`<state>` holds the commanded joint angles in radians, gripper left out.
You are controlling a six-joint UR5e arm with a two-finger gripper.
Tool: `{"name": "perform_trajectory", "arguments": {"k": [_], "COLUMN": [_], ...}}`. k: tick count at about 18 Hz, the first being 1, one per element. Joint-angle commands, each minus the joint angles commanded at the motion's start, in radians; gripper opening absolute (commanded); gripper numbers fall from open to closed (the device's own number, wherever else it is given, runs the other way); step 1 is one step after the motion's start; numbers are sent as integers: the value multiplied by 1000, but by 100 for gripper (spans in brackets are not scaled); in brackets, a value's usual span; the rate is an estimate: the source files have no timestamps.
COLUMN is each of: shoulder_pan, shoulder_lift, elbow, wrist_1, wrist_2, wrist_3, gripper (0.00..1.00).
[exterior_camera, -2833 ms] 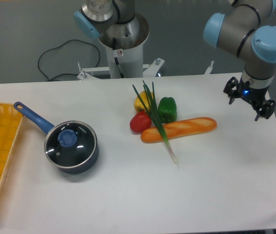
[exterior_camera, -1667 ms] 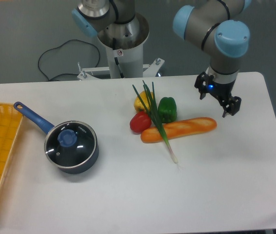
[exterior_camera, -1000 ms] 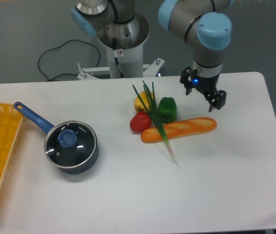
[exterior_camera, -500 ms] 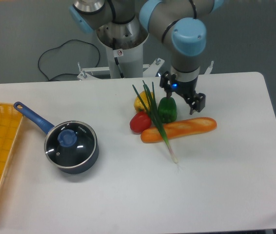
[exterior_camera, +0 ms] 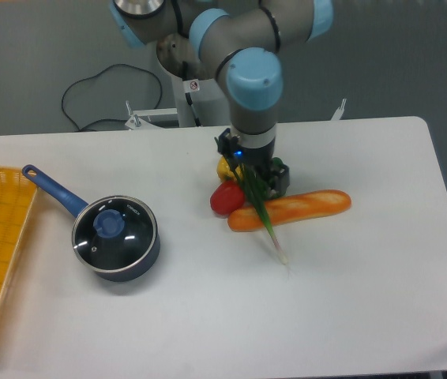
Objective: Open the lid
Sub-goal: 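Move the open gripper across the table toward the vegetables, then move the gripper over the blue saucepan's glass lid knob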
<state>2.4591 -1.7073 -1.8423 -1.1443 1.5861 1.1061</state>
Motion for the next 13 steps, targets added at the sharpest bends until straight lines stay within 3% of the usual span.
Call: {"name": "perform_trajectory", "arguments": {"k": [7, 10, 13], "shoulder_pan": [-98, -120, -121], "shoulder_lift": [-15, -40, -40], "elbow": [-3, 0, 9], "wrist_1": [3, 60, 63], "wrist_2": [-2, -2, -18], "wrist_3": [-52, -54, -45], "gripper": [100, 100, 100]}}
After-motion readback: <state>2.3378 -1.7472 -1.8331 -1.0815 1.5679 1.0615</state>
